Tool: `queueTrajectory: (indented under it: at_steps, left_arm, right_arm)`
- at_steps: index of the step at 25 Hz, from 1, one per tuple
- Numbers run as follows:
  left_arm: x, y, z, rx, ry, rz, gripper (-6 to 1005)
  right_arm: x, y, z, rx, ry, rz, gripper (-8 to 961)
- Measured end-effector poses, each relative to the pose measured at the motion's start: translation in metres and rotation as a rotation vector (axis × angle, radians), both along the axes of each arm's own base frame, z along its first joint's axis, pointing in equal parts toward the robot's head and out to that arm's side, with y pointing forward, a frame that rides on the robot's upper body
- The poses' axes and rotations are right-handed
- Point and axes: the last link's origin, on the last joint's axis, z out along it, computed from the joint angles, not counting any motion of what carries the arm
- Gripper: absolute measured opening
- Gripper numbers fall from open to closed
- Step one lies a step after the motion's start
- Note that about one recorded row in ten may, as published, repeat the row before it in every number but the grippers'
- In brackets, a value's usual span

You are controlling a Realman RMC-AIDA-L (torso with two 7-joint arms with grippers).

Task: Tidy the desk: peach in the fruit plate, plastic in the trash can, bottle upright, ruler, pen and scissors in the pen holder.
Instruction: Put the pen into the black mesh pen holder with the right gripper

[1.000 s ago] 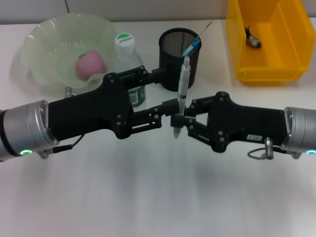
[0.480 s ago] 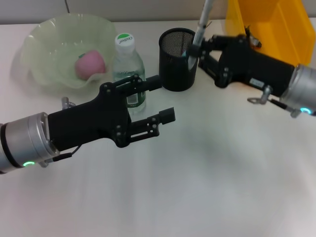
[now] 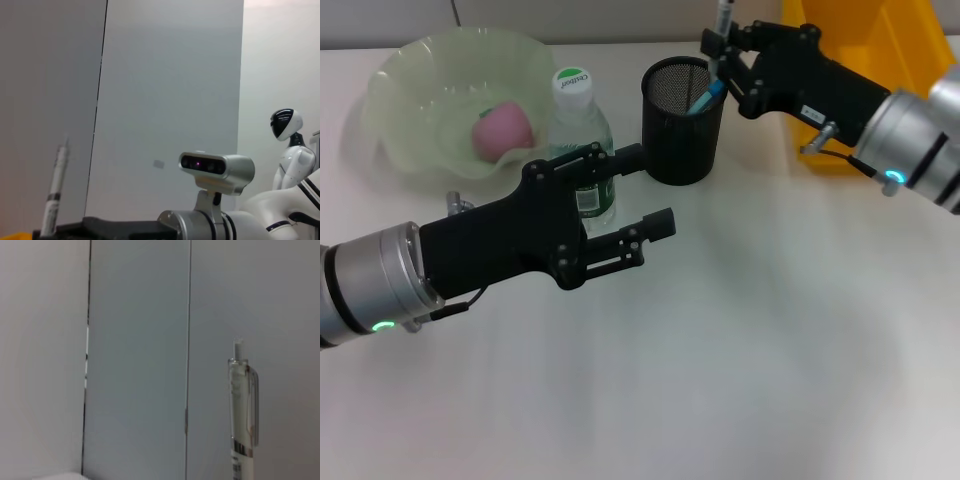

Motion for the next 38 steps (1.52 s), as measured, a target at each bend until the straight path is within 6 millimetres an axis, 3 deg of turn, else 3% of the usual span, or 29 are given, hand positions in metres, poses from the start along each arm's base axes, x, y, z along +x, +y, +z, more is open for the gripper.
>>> queueTrajectory:
  at_steps: [29, 32, 38]
  left_arm:
    - [0.005, 0.009, -0.003, 0.009, 0.025, -0.007, 721]
    - [0.005, 0.009, -0.003, 0.009, 0.025, -0.007, 721]
    - [0.005, 0.009, -0.003, 0.009, 0.026, -0.006, 722]
  right_arm:
    - [-0.003, 0.015, -0.012, -0.002, -0.080, -0.050, 132]
    - [-0.003, 0.015, -0.012, -0.002, -0.080, -0.050, 242]
    - [-0.002, 0.015, -0.012, -0.002, -0.080, -0.053, 283]
